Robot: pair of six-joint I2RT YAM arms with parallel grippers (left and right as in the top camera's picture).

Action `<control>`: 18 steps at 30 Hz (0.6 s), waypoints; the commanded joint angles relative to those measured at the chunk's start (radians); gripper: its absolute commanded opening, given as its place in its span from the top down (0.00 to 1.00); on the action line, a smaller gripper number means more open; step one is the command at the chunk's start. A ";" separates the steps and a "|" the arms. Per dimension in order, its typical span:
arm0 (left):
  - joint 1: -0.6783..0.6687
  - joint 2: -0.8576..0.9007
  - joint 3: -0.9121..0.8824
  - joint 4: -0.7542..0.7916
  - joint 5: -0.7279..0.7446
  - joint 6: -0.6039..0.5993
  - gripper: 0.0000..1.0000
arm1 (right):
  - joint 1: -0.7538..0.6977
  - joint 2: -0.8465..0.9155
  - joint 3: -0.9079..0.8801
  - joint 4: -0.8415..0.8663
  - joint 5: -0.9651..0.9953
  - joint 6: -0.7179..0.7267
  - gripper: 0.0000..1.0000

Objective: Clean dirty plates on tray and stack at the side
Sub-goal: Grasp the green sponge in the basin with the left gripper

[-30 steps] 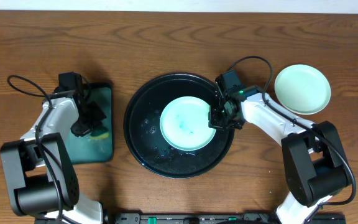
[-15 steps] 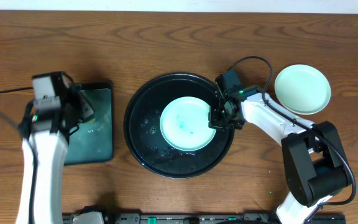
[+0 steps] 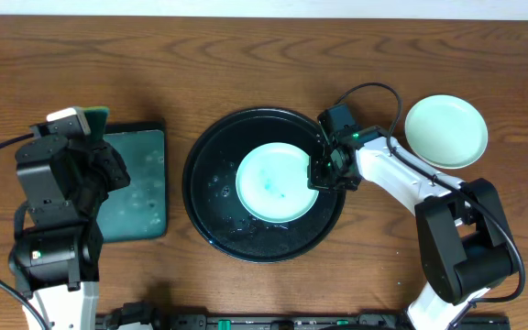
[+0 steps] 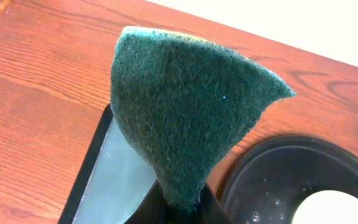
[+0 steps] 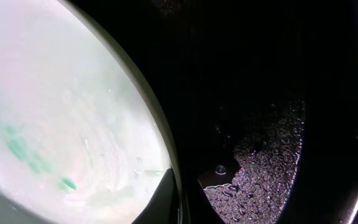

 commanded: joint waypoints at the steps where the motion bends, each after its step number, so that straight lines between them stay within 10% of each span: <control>1: -0.002 0.009 0.004 0.008 -0.016 0.031 0.93 | 0.005 0.012 0.008 -0.004 0.003 -0.016 0.99; 18: -0.001 0.163 0.004 -0.049 0.044 -0.047 0.93 | 0.027 0.012 0.008 0.003 -0.014 -0.042 0.99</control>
